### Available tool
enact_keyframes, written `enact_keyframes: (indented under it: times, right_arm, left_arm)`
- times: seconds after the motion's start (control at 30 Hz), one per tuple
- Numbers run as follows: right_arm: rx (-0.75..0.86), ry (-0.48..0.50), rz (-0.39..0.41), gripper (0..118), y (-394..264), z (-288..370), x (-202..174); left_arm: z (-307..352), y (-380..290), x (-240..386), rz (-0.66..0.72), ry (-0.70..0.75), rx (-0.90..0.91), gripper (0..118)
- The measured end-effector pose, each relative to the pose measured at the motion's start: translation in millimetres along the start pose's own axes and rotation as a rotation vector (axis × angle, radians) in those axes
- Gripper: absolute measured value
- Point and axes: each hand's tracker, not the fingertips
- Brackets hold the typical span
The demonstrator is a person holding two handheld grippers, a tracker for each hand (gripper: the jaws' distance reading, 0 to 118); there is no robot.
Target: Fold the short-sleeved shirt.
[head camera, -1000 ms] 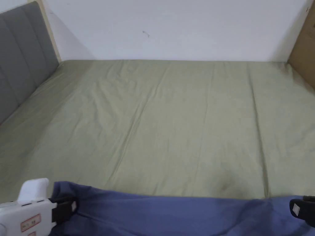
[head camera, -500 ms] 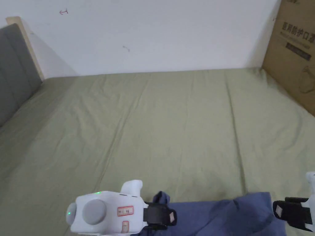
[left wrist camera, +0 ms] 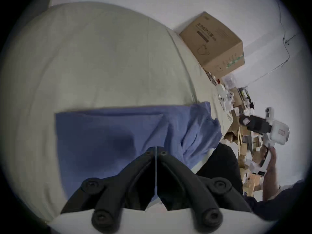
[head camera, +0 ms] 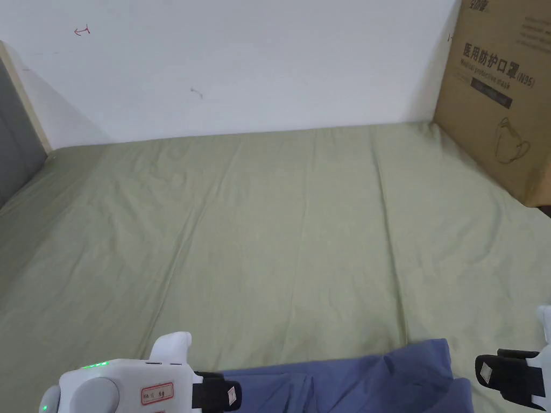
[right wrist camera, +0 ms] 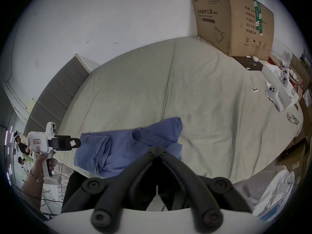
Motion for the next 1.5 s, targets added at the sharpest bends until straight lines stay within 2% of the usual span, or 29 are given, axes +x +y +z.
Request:
enact_keyframes:
  times: [0.07, 0.17, 0.27, 0.3, 0.4, 0.5, 0.63, 0.67, 0.7, 0.73, 0.77, 0.8, 0.87, 0.97, 1.03, 1.17, 1.2, 1.27, 1.33, 1.37, 1.4, 1.43, 1.5]
  right_arm:
    - [0.000, 0.005, -0.002, 0, 0, -1, 0]
    - [-0.005, 0.008, -0.001, 0, -1, 0, -3]
    - [-0.017, 0.006, 0.003, 0, -3, 2, -3]
    - [-0.019, 0.002, 0.007, 0, -4, 3, -3]
    - [-0.023, -0.012, 0.014, 0, -6, 4, -3]
    - [-0.030, -0.010, 0.005, 0, -6, 3, -3]
    - [-0.038, -0.009, 0.002, 0, -3, -4, -6]
    - [-0.037, -0.006, 0.003, 0, -2, -5, -7]
    - [-0.038, 0.000, 0.005, 0, -1, -5, -9]
    - [-0.040, 0.003, 0.009, 0, -1, -6, -11]
    - [-0.042, 0.004, 0.016, 0, 1, -8, -12]
    - [-0.046, 0.003, 0.026, 0, 1, -9, -14]
    - [-0.039, 0.005, 0.044, 0, 2, -9, -18]
    - [-0.037, 0.022, 0.035, 0, 3, -10, -16]
    - [-0.041, 0.011, 0.022, 0, 4, -9, -18]
    - [-0.049, -0.014, 0.017, 0, 4, -8, -20]
    - [-0.053, -0.023, 0.020, 0, 4, -7, -21]
    - [-0.060, -0.033, 0.026, 0, 2, -7, -23]
    - [-0.065, -0.038, 0.031, 0, 0, -5, -28]
    - [-0.070, -0.039, 0.034, 0, 0, -5, -28]
    - [-0.075, -0.040, 0.038, 0, -1, -6, -29]
    - [-0.080, -0.043, 0.042, 0, -2, -6, -32]
    - [-0.089, -0.050, 0.049, 0, -2, -8, -34]
  left_arm:
    - [-15, -5, 11, 0.029, -0.052, -0.063, 1]
    - [-55, -12, 33, -0.036, -0.044, -0.133, 1]
    - [-97, -21, 51, -0.023, -0.056, -0.243, 1]
    - [-103, -24, 55, -0.016, -0.062, -0.230, 1]
    - [-100, -23, 57, 0.118, -0.204, -0.173, 1]
    - [-96, -23, 34, 0.198, -0.360, -0.154, 1]
    - [-43, -24, -4, 0.239, -0.381, -0.026, 2]
    - [-26, -23, -21, 0.253, -0.374, 0.013, 8]
    - [-6, -22, -42, 0.277, -0.367, 0.054, 24]
    - [11, -24, -57, 0.293, -0.368, 0.086, 59]
    - [25, -25, -75, 0.313, -0.373, 0.105, 105]
    - [42, -27, -95, 0.330, -0.352, 0.135, 118]
    - [65, -32, -119, 0.323, -0.281, 0.195, 118]
    - [76, -36, -149, 0.388, -0.281, 0.198, 118]
    - [62, -52, -132, 0.406, -0.285, 0.152, 118]
    - [8, -51, -138, 0.463, -0.389, 0.018, 118]
    - [-3, -49, -124, 0.442, -0.427, 0.041, 118]
    - [-23, -38, -137, 0.385, -0.494, 0.062, 118]
    - [-45, -37, -137, 0.452, -0.560, 0.050, 115]
    - [-53, -38, -137, 0.493, -0.635, 0.059, 97]
    - [-56, -41, -125, 0.529, -0.688, 0.053, 59]
    - [-61, -42, -123, 0.528, -0.686, 0.052, 7]
    - [-68, -46, -125, 0.491, -0.607, 0.064, 6]
